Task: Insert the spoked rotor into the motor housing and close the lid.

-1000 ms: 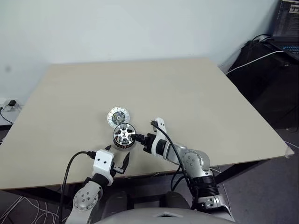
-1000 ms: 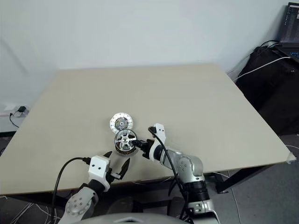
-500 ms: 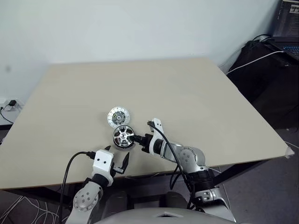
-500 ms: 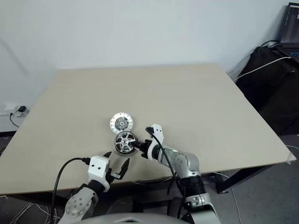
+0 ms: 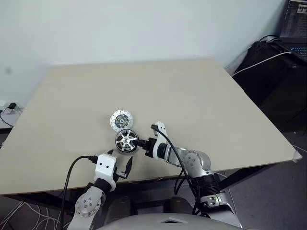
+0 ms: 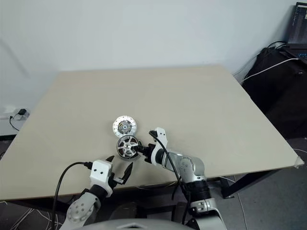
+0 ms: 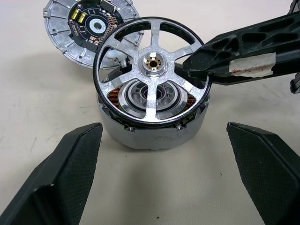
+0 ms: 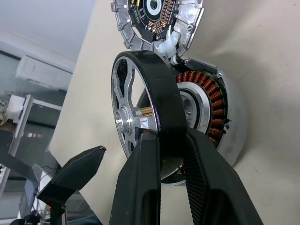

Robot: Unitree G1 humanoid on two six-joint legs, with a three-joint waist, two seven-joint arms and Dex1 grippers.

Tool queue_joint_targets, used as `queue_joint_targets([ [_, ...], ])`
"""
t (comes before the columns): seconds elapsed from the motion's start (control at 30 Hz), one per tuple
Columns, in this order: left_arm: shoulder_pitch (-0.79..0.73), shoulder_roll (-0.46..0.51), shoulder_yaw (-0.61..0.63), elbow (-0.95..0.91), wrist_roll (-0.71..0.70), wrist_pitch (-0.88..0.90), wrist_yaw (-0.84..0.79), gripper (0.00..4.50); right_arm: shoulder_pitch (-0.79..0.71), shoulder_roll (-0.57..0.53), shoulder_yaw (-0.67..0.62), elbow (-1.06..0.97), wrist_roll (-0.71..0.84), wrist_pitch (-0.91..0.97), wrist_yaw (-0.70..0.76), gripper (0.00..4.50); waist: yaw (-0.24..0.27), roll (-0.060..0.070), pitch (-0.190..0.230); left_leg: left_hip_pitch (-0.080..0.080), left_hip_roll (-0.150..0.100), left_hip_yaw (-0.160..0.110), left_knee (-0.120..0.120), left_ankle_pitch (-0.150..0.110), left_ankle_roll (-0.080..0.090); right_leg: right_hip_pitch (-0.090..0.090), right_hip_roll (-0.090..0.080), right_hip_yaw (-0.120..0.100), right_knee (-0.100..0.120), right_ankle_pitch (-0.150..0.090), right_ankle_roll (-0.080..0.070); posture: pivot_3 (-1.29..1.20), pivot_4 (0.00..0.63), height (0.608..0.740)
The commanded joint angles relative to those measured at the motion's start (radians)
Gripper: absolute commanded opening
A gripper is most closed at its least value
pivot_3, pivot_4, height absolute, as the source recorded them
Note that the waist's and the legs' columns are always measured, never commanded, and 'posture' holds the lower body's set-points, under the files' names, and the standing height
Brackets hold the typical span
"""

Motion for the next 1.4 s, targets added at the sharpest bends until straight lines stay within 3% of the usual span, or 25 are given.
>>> queue_joint_targets([
  [0.03, -0.007, -0.002, -0.006, -0.033, -0.003, -0.012, -0.001, 4.50, -0.013, 0.079, -0.012, -0.036, 0.030, 0.004, -0.001, 0.37, 0.000, 0.000, 0.000, 0.000, 0.000, 0.000, 0.000, 0.000, 0.000, 0.000, 0.000, 0.000, 0.000, 0.000, 0.000, 0.00, 0.000, 0.740],
  [0.23, -0.011, -0.007, -0.014, -0.044, 0.002, 0.000, 0.004, 4.50, -0.019, 0.084, -0.014, -0.008, 0.020, -0.007, -0.017, 0.37, 0.000, 0.000, 0.000, 0.000, 0.000, 0.000, 0.000, 0.000, 0.000, 0.000, 0.000, 0.000, 0.000, 0.000, 0.000, 0.00, 0.000, 0.740],
  [0.63, -0.007, -0.003, -0.013, -0.057, -0.004, 0.008, 0.005, 4.50, -0.020, 0.075, -0.004, -0.023, 0.022, -0.024, -0.021, 4.24, 0.000, 0.000, 0.000, 0.000, 0.000, 0.000, 0.000, 0.000, 0.000, 0.000, 0.000, 0.000, 0.000, -0.001, 0.002, 0.00, 0.000, 0.740],
  [0.97, -0.010, 0.002, -0.005, -0.056, -0.011, 0.008, -0.001, 4.50, -0.001, 0.023, 0.036, -0.124, -0.093, -0.111, -0.063, 4.24, 0.000, 0.000, 0.000, 0.000, 0.000, 0.000, -0.001, 0.000, 0.000, -0.001, 0.000, 0.000, -0.001, -0.001, 0.001, 0.00, 0.000, 0.740],
  [1.07, -0.012, 0.004, -0.001, -0.047, -0.013, 0.002, -0.004, 4.50, 0.002, 0.004, 0.061, -0.147, -0.127, -0.150, -0.036, 3.64, 0.000, 0.000, 0.000, -0.001, 0.000, 0.000, -0.001, 0.000, 0.000, -0.001, 0.000, 0.000, -0.001, 0.000, 0.000, 0.00, 0.000, 0.740],
  [1.13, -0.015, 0.004, 0.000, -0.042, -0.012, -0.001, -0.006, 4.50, 0.003, -0.015, 0.101, -0.158, -0.174, -0.198, -0.006, 3.01, 0.000, 0.000, 0.000, -0.001, 0.000, 0.000, 0.000, 0.000, 0.000, -0.001, 0.000, 0.000, -0.001, 0.000, 0.000, 0.00, 0.000, 0.740],
  [1.27, -0.016, 0.002, 0.000, -0.030, -0.008, -0.011, -0.007, 4.50, -0.008, -0.129, 0.331, -0.154, -0.439, -0.428, 0.049, 1.68, 0.000, -0.001, 0.000, -0.001, 0.000, 0.000, 0.000, 0.000, 0.000, -0.001, 0.000, 0.000, -0.001, -0.002, 0.003, 0.00, 0.000, 0.740],
  [1.4, -0.015, 0.003, 0.000, -0.016, -0.007, -0.023, -0.010, 4.50, -0.024, -0.118, 0.391, -0.092, -0.502, -0.484, 0.086, 0.32, -0.001, -0.002, 0.001, 0.000, 0.000, 0.000, 0.000, 0.000, 0.000, -0.001, 0.000, 0.000, 0.000, -0.002, 0.003, 0.00, 0.000, 0.740],
])
